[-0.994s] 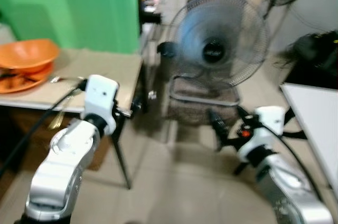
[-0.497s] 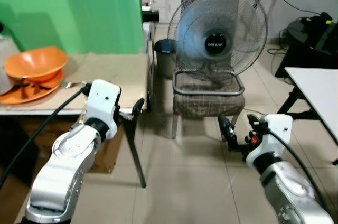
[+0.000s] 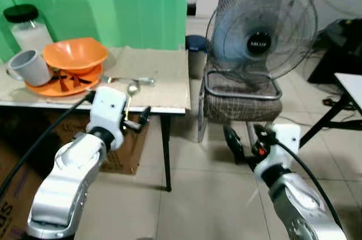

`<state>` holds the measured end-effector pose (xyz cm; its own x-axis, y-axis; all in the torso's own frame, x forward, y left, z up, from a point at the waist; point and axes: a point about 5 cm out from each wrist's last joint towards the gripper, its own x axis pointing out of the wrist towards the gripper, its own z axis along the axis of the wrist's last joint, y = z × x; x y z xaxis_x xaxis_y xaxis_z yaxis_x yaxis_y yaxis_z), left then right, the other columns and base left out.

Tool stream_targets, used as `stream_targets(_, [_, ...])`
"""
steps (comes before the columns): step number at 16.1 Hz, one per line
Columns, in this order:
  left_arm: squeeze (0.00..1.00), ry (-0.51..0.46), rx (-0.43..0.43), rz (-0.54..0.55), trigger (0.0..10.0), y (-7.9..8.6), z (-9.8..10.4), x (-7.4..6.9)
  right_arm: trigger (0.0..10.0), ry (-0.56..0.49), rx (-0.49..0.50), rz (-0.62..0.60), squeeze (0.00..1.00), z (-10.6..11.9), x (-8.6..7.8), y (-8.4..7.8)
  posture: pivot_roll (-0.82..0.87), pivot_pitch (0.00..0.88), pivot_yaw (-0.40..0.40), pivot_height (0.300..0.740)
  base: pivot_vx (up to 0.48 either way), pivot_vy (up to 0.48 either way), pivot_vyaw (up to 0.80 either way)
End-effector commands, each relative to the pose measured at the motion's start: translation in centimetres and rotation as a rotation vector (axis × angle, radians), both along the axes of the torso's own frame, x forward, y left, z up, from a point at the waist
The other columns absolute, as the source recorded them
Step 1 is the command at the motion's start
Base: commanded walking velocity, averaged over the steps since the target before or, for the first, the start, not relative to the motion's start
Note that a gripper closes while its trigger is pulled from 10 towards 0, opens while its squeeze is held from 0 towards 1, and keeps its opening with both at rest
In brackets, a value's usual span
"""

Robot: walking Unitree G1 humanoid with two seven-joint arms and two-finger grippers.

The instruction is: Setting the table

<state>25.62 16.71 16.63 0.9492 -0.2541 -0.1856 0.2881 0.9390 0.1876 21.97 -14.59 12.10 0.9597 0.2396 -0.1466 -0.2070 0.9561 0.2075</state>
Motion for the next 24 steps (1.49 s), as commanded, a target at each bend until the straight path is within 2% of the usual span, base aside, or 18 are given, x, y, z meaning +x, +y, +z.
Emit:
stream_targets(1, [0.00,-0.012,0.007,-0.003,10.0,-0.3,0.2,0.3,10.0,0.002,-0.010,-0.030,0.00,-0.2,0.0,-0.7,0.09,0.000,-0.001,0.740,0.000,0.000,0.00])
stream_targets(4, [0.00,0.003,0.029,0.000,10.0,-0.5,0.0,1.0,10.0,0.003,0.007,-0.040,0.00,-0.5,0.3,-0.5,0.09,0.000,0.015,0.740,0.000,0.000,0.00])
stream_targets(9, [0.00,0.010,-0.010,-0.003,10.0,-0.6,-0.2,1.6,10.0,-0.010,0.002,-0.044,0.00,-0.3,0.2,-0.7,0.06,0.000,0.023,0.740,0.000,0.000,0.00])
stream_targets(13, [0.00,0.007,-0.030,0.001,10.0,-0.9,-0.3,1.7,10.0,-0.029,-0.021,-0.034,0.00,0.1,0.7,-0.9,0.06,0.000,0.012,0.740,0.322,0.000,0.00])
stream_targets(21, [0.00,0.006,-0.021,0.003,10.0,-0.6,-0.4,1.5,10.0,-0.024,-0.031,-0.011,0.00,0.0,0.7,-0.7,0.06,0.000,0.002,0.740,0.380,0.000,0.00])
stream_targets(24, [0.00,0.003,-0.012,0.004,10.0,-0.4,-0.4,1.5,10.0,-0.033,-0.095,0.026,0.00,0.0,0.8,-0.5,0.06,0.000,0.002,0.740,0.385,0.000,0.00])
